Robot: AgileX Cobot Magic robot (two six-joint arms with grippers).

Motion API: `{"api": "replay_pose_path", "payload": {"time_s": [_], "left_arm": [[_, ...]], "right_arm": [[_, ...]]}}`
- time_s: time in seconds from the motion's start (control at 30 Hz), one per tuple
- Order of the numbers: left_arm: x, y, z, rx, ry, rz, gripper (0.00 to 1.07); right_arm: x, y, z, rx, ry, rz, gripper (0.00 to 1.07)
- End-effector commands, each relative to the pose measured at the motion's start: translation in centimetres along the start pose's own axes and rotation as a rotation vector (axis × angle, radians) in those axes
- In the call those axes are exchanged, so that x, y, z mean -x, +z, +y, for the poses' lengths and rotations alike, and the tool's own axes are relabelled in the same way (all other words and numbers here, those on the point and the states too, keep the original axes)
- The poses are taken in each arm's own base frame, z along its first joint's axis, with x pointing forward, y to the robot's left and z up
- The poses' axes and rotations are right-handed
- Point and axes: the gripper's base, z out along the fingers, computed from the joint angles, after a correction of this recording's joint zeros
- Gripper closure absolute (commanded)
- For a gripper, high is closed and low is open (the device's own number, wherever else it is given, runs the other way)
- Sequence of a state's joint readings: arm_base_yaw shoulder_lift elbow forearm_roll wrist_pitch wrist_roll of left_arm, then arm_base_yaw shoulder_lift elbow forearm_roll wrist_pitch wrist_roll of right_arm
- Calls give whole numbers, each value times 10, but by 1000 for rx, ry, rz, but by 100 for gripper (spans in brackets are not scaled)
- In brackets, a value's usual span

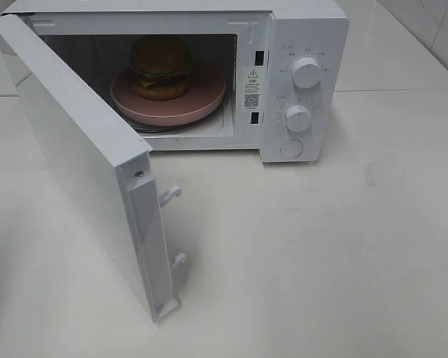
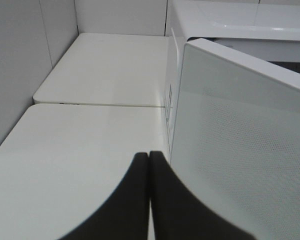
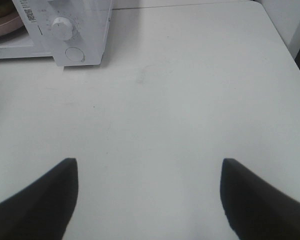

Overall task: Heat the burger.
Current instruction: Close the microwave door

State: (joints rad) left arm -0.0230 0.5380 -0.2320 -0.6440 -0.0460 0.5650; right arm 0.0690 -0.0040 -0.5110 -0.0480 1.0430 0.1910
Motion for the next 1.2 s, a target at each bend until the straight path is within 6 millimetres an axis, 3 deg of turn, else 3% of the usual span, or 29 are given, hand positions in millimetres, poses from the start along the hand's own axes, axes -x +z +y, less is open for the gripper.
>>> {"api": "replay_pose_path", "payload": {"time_s": [0.03, 0.53, 1.2], "left_arm": [[-1, 2, 1, 13, 11, -10, 107], [-14, 38, 3, 65, 67, 73, 107], [-34, 89, -41, -300, 98, -38, 107]], "right_arm": [[-2, -3, 0, 0, 6, -28, 32], [-2, -3, 0, 0, 6, -28, 32], [-2, -3, 0, 0, 6, -28, 32]]}}
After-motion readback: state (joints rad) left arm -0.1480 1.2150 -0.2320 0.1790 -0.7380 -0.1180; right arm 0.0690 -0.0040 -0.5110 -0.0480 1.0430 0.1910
